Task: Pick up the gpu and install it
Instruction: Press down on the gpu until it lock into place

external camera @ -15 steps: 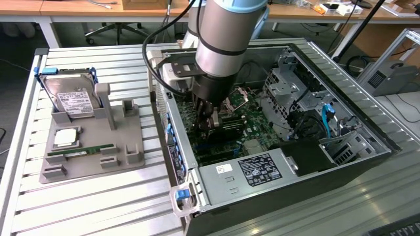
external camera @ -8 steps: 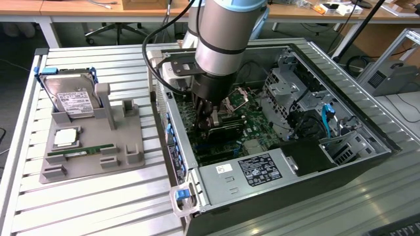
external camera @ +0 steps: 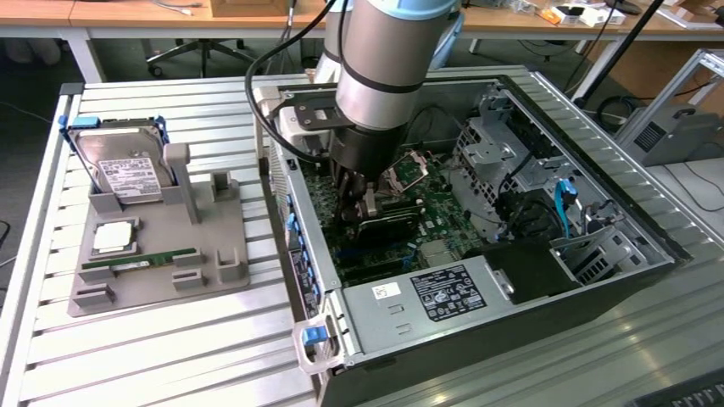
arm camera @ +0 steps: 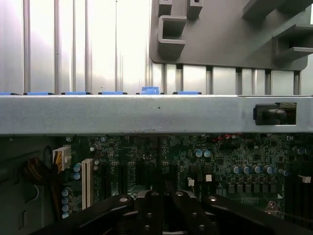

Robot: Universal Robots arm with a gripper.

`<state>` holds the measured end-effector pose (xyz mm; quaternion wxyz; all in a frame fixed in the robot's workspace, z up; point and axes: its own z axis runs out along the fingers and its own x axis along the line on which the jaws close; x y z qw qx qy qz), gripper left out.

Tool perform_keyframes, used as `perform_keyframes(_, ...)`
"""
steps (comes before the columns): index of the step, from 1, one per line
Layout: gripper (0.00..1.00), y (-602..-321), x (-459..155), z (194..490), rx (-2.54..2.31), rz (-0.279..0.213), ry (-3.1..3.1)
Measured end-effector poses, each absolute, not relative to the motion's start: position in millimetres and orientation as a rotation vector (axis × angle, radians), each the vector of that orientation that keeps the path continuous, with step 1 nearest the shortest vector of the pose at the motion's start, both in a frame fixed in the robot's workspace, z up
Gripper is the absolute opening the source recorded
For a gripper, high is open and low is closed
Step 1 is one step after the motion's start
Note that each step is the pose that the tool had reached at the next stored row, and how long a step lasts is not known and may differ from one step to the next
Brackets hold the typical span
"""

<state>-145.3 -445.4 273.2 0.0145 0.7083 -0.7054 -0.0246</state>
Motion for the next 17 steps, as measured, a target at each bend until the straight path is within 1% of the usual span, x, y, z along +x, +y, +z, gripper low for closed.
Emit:
perform_keyframes(13, 0.11, -446.6, -145.4, 268.0, 2.204, -0.076, -2.196)
perform_keyframes(17, 0.11, -446.4, -145.3, 275.7, 2.206, -0.077, -2.197)
